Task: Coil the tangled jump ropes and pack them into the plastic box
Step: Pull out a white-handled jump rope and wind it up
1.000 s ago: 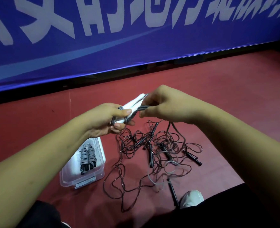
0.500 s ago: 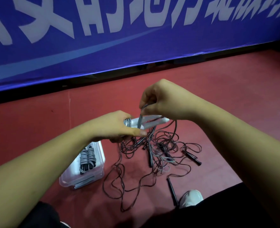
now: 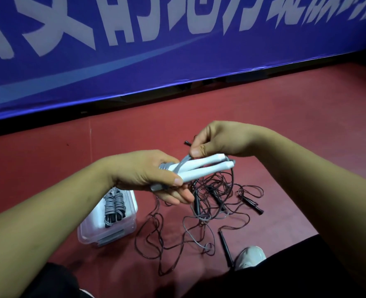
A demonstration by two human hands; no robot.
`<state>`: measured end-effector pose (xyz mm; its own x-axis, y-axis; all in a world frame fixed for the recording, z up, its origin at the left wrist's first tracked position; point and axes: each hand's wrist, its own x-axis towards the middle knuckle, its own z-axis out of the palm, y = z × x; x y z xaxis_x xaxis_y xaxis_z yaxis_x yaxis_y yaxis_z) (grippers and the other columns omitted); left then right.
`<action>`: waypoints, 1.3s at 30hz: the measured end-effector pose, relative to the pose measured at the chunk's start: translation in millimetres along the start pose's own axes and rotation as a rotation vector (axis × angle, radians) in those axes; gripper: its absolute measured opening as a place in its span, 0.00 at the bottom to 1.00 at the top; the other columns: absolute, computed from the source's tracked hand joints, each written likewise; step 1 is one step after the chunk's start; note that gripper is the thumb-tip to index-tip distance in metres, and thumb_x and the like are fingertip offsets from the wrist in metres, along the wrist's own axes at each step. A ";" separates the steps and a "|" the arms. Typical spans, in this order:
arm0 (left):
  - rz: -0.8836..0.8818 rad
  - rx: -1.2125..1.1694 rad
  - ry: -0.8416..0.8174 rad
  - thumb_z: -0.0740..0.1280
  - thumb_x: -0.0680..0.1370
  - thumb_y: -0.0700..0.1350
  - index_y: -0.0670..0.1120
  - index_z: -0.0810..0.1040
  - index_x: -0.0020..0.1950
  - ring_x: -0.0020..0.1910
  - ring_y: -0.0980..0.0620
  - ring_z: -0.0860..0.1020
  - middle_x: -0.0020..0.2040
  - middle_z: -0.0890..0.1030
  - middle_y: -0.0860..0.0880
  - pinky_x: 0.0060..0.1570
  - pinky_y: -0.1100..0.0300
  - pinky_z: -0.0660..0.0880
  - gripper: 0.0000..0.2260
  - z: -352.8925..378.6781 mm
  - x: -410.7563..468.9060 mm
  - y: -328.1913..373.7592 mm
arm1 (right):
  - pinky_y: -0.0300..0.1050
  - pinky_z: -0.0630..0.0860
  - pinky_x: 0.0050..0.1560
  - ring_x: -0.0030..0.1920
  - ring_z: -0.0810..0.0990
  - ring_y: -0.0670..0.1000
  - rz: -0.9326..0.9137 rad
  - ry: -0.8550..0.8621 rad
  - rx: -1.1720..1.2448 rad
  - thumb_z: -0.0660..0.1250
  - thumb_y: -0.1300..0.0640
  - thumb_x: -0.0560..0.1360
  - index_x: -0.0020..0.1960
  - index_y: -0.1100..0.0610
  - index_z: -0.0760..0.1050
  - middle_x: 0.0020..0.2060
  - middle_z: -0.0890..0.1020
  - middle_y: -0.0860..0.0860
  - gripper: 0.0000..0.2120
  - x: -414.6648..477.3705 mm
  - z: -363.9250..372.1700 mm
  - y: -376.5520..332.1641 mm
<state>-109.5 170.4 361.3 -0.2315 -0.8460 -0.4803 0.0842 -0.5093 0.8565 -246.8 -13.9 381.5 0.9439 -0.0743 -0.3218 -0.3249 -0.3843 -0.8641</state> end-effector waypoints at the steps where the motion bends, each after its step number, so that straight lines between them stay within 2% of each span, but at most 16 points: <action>1: 0.013 -0.003 0.011 0.66 0.75 0.37 0.32 0.68 0.61 0.53 0.40 0.84 0.53 0.82 0.32 0.48 0.55 0.82 0.17 -0.2 -1.0 0.5 | 0.37 0.71 0.33 0.31 0.75 0.46 0.005 -0.025 0.039 0.71 0.62 0.75 0.37 0.54 0.84 0.32 0.81 0.51 0.09 2.1 1.1 6.0; 3: 0.072 -0.036 0.069 0.70 0.75 0.35 0.29 0.66 0.64 0.52 0.40 0.84 0.52 0.83 0.32 0.49 0.55 0.82 0.22 -2.8 -2.0 2.5 | 0.40 0.65 0.32 0.30 0.70 0.50 -0.006 -0.043 0.124 0.69 0.65 0.70 0.38 0.56 0.83 0.32 0.79 0.55 0.07 4.6 2.5 15.1; 5: 0.152 -0.105 0.149 0.71 0.74 0.35 0.28 0.65 0.66 0.50 0.40 0.84 0.50 0.83 0.33 0.47 0.57 0.83 0.25 -6.7 -2.3 4.3 | 0.41 0.61 0.31 0.27 0.66 0.49 -0.014 -0.032 0.242 0.67 0.64 0.70 0.38 0.57 0.80 0.28 0.75 0.52 0.06 6.7 0.8 19.7; 7: 0.236 -0.179 0.230 0.67 0.74 0.37 0.33 0.69 0.65 0.48 0.38 0.84 0.45 0.84 0.33 0.42 0.59 0.83 0.21 -8.4 -2.4 7.3 | 0.42 0.62 0.31 0.27 0.65 0.48 -0.007 -0.016 0.325 0.70 0.57 0.74 0.39 0.55 0.81 0.27 0.72 0.51 0.06 8.3 -2.1 19.7; 8: 0.273 -0.205 0.266 0.66 0.73 0.38 0.36 0.70 0.64 0.46 0.37 0.84 0.42 0.84 0.34 0.40 0.60 0.83 0.20 -8.3 -3.0 9.0 | 0.42 0.63 0.32 0.27 0.65 0.48 0.001 -0.012 0.338 0.67 0.54 0.75 0.42 0.55 0.83 0.27 0.71 0.50 0.08 8.7 -3.4 19.7; 12: 0.425 -0.249 0.363 0.67 0.72 0.38 0.44 0.70 0.67 0.38 0.40 0.84 0.35 0.81 0.39 0.36 0.59 0.82 0.23 -14.4 -2.9 13.8 | 0.43 0.60 0.35 0.29 0.62 0.49 -0.004 0.016 0.339 0.63 0.52 0.77 0.53 0.62 0.79 0.27 0.65 0.49 0.14 6.8 -6.6 20.8; 14: 0.507 -0.235 0.442 0.67 0.75 0.37 0.44 0.72 0.67 0.34 0.47 0.82 0.34 0.79 0.42 0.37 0.58 0.82 0.21 -20.9 -2.5 16.6 | 0.42 0.57 0.34 0.28 0.59 0.48 -0.029 0.029 0.366 0.61 0.53 0.79 0.54 0.62 0.78 0.27 0.64 0.48 0.14 4.4 -5.7 17.6; 17: 0.577 -0.248 0.561 0.64 0.78 0.37 0.43 0.74 0.61 0.31 0.51 0.76 0.33 0.76 0.45 0.31 0.66 0.75 0.11 -29.0 0.8 21.2 | 0.44 0.52 0.33 0.28 0.59 0.46 -0.045 0.077 0.366 0.57 0.56 0.83 0.54 0.62 0.77 0.28 0.63 0.48 0.12 5.0 -1.2 13.1; 20: 0.584 -0.345 0.693 0.61 0.81 0.37 0.44 0.74 0.56 0.30 0.52 0.74 0.35 0.75 0.45 0.28 0.68 0.71 0.06 -41.3 0.2 26.1 | 0.45 0.51 0.34 0.28 0.59 0.47 -0.016 0.095 0.349 0.56 0.57 0.84 0.52 0.63 0.76 0.29 0.64 0.50 0.13 4.4 4.2 13.1; 24: 0.587 -0.451 0.792 0.61 0.81 0.38 0.45 0.74 0.53 0.29 0.53 0.74 0.35 0.74 0.44 0.28 0.68 0.71 0.05 -67.9 -9.0 23.3 | 0.42 0.60 0.32 0.28 0.61 0.49 -0.003 0.060 0.331 0.57 0.55 0.84 0.51 0.64 0.77 0.29 0.62 0.51 0.15 -3.4 10.4 8.0; 27: 0.502 -0.384 0.838 0.64 0.81 0.39 0.41 0.74 0.50 0.31 0.51 0.78 0.37 0.76 0.43 0.30 0.67 0.75 0.02 -74.4 -6.6 15.2 | 0.41 0.53 0.29 0.27 0.57 0.47 -0.009 0.079 0.307 0.57 0.56 0.84 0.52 0.66 0.77 0.27 0.61 0.48 0.15 -9.4 11.8 -6.1; 30: 0.451 -0.353 0.830 0.64 0.81 0.39 0.39 0.75 0.52 0.39 0.46 0.85 0.37 0.82 0.43 0.35 0.64 0.80 0.03 -69.6 -2.1 14.3 | 0.40 0.52 0.27 0.27 0.58 0.46 -0.036 0.139 0.253 0.61 0.59 0.82 0.51 0.66 0.78 0.26 0.63 0.47 0.12 -16.5 8.8 -16.6; 33: 0.419 -0.391 0.765 0.65 0.80 0.38 0.35 0.74 0.57 0.48 0.39 0.85 0.49 0.82 0.36 0.36 0.62 0.81 0.08 -71.6 -2.8 14.8 | 0.42 0.59 0.28 0.27 0.63 0.49 -0.121 0.210 0.179 0.65 0.60 0.80 0.46 0.64 0.80 0.25 0.66 0.51 0.09 -22.6 5.7 -21.5; 34: 0.400 -0.404 0.782 0.65 0.80 0.37 0.34 0.74 0.56 0.48 0.39 0.85 0.50 0.80 0.36 0.35 0.63 0.81 0.08 -74.3 -3.6 13.8 | 0.43 0.63 0.30 0.27 0.66 0.51 -0.153 0.253 0.147 0.66 0.59 0.80 0.46 0.64 0.81 0.25 0.68 0.52 0.10 -23.8 4.4 -22.2; 36: 0.351 -0.387 0.848 0.66 0.79 0.36 0.35 0.75 0.53 0.38 0.46 0.85 0.48 0.79 0.37 0.29 0.65 0.78 0.06 -81.5 -3.9 10.1 | 0.43 0.67 0.33 0.29 0.69 0.52 -0.200 0.331 0.130 0.68 0.58 0.79 0.46 0.65 0.82 0.26 0.70 0.53 0.10 -25.6 3.0 -25.0; 39: 0.300 -0.345 0.837 0.67 0.78 0.35 0.36 0.74 0.54 0.27 0.55 0.74 0.43 0.75 0.41 0.20 0.69 0.67 0.07 -89.1 0.9 3.5 | 0.44 0.63 0.32 0.29 0.64 0.52 -0.241 0.341 0.214 0.67 0.62 0.79 0.46 0.66 0.81 0.26 0.66 0.52 0.08 -26.3 2.4 -30.7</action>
<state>-23.0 153.7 347.0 0.6035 -0.7194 -0.3438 0.3395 -0.1583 0.9272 -261.9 2.0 415.6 0.9478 -0.3186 0.0123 -0.0654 -0.2319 -0.9705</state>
